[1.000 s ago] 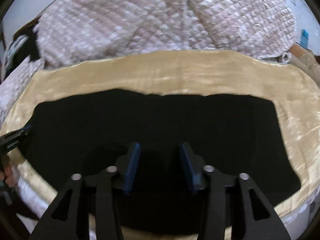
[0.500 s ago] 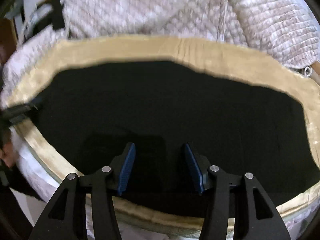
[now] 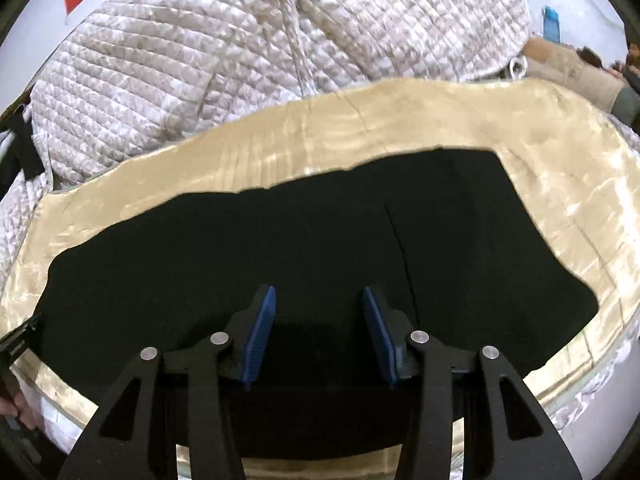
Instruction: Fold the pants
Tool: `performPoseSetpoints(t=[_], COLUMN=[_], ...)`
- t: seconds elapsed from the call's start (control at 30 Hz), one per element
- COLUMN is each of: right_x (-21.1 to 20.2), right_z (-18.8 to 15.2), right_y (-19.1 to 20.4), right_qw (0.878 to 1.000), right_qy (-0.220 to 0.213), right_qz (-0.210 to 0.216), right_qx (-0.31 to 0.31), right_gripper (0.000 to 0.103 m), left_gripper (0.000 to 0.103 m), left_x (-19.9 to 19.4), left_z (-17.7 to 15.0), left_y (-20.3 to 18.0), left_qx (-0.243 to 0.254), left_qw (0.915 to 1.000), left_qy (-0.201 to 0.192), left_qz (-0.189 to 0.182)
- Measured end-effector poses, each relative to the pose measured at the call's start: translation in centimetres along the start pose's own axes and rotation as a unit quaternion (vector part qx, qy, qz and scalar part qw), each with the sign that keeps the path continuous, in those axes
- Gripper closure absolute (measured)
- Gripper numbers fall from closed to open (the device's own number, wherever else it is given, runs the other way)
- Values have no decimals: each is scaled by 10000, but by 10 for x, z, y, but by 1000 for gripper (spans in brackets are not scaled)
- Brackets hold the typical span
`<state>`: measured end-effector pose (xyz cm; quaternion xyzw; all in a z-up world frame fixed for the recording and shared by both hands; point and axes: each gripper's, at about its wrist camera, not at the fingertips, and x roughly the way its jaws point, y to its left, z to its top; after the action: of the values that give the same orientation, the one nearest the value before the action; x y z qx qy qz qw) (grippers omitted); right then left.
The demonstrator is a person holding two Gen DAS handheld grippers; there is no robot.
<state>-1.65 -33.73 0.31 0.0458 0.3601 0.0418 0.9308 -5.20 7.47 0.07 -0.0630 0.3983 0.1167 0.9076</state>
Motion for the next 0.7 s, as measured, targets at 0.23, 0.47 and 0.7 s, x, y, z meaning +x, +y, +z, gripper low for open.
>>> performPoseSetpoints(t=[0.23,0.47,0.7], right_x=[-2,-1,15], right_z=[-1,-18,-41], right_y=[51,108,141], right_qw=[9958,9825,9677], right_qy=[-32,32,325], right_qz=[509,941,1010], right_qx=[-760,-1607,-2287], right_gripper=[56,55,50], left_gripper=[68,67,63], left_x=[-10,-17,-16], left_z=[0,-5,-18], left_y=[-30,-71,-88], left_qx=[284,698,1068], left_qw=[9986,9943,9906], left_qy=[-54,-28,-30], left_qz=[-446,-811,-850])
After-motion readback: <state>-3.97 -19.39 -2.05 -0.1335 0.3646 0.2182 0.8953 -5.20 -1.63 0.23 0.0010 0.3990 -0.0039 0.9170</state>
